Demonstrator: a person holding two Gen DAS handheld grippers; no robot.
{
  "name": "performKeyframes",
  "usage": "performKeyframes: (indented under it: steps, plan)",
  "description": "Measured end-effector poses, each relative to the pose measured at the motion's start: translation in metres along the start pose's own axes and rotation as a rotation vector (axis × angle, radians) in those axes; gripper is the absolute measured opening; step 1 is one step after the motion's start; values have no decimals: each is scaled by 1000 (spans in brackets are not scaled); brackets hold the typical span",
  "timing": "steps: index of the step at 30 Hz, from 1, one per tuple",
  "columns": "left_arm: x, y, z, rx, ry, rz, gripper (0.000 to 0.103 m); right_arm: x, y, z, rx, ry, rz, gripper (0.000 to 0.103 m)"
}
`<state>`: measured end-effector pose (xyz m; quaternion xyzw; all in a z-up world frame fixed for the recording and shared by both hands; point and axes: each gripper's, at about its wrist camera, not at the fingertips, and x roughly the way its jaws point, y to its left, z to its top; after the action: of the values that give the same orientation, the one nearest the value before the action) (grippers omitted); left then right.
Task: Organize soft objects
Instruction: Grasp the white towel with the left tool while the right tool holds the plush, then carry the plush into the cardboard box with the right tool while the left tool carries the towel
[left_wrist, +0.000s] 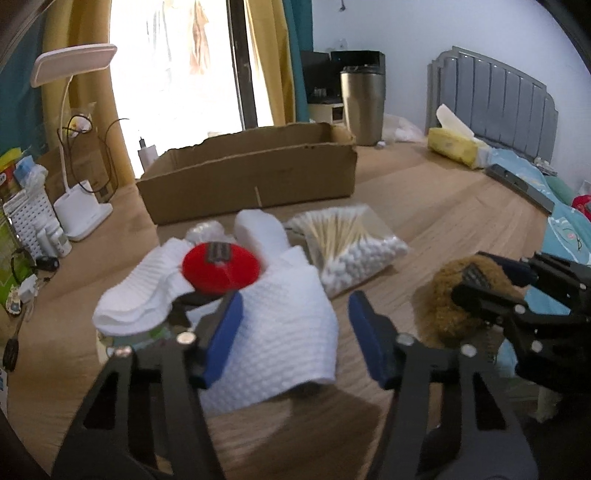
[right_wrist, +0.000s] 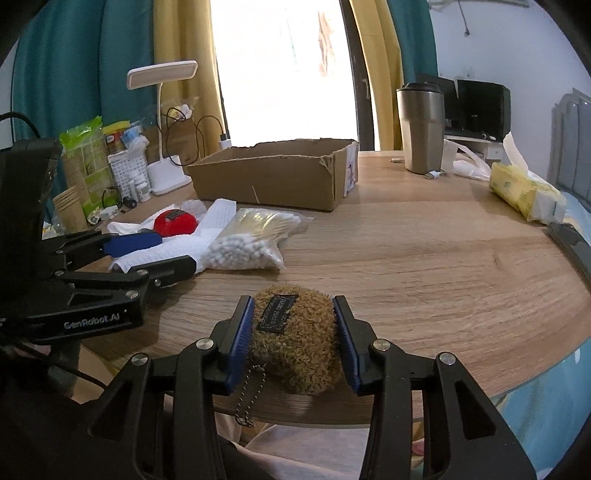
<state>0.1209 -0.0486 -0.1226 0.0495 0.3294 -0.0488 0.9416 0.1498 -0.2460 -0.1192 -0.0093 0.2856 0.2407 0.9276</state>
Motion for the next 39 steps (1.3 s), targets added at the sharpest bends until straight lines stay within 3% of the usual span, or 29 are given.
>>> performKeyframes:
  steps: [3,8,11,22,30,39]
  plan:
    - [1,2,0,-3,4,7,43,0,0,0,0,0,-1,45]
    - [-1,10,-1,-41,0,6,17,0,0,0,-1,-3,-2,45]
    - [-4,14,0,-62,-2,-23,11,0,2,3,-10,-1,-4,45]
    - [-44,28,7,-136,-93,-126,7,-11,23,20,-58,-35,-2,45]
    - [-71,55,21,-220,-159,-151,7,-20,36,41,-90,-69,8,45]
    - [-87,70,45,-244,-204,-173,7,-29,39,66,-93,-107,0,45]
